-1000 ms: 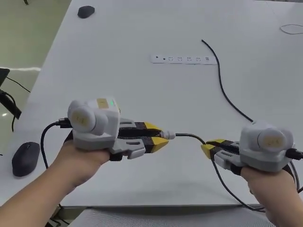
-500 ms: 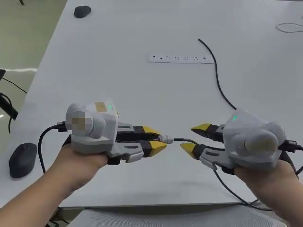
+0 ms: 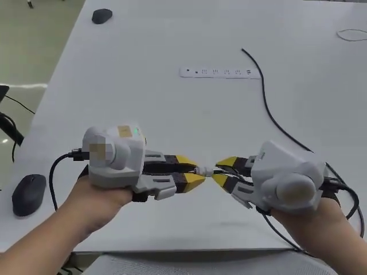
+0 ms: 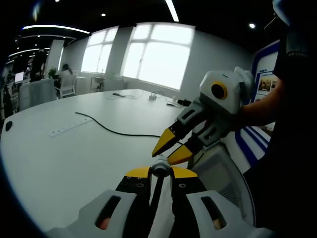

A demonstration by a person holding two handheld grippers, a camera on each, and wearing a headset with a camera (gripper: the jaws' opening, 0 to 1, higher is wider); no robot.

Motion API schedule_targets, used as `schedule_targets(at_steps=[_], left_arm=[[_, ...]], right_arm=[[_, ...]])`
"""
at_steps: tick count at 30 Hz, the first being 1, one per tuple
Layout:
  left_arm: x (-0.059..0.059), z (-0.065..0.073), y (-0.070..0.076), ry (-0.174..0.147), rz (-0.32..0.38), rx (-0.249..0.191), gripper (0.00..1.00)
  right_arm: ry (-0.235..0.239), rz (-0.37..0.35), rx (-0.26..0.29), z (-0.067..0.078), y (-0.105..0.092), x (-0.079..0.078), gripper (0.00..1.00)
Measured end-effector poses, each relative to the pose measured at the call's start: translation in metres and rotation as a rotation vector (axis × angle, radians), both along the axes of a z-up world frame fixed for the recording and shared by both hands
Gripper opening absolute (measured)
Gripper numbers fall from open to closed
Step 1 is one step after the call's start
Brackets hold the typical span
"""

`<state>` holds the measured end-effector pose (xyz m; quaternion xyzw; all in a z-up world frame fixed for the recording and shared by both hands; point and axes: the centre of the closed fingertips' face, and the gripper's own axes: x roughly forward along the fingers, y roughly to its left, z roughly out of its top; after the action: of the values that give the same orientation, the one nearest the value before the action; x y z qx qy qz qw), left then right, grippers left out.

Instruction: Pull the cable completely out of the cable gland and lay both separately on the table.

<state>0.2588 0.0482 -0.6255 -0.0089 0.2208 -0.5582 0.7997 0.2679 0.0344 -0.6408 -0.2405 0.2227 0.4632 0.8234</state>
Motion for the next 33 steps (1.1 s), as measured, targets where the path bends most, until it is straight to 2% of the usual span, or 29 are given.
schedule_targets(at_steps=[4, 6, 12, 16, 33], left_arm=[[-0.001, 0.0, -0.002, 0.002, -0.002, 0.003, 0.15], [-0.001, -0.001, -0.003, 0.004, -0.003, 0.004, 0.15], [0.0, 0.0, -0.006, -0.006, -0.003, 0.007, 0.15], [0.0, 0.002, -0.007, -0.016, -0.004, 0.009, 0.15], [0.0, 0.008, -0.012, -0.026, 0.013, -0.007, 0.15]], right_arm=[[-0.001, 0.006, -0.008, -0.002, 0.0, -0.002, 0.04], [0.014, -0.009, 0.008, -0.002, -0.002, -0.002, 0.03], [0.017, -0.027, 0.02, -0.002, -0.004, -0.001, 0.02], [0.043, -0.055, 0.053, -0.002, -0.006, -0.001, 0.02], [0.133, -0.165, 0.11, -0.013, -0.026, 0.005, 0.01]])
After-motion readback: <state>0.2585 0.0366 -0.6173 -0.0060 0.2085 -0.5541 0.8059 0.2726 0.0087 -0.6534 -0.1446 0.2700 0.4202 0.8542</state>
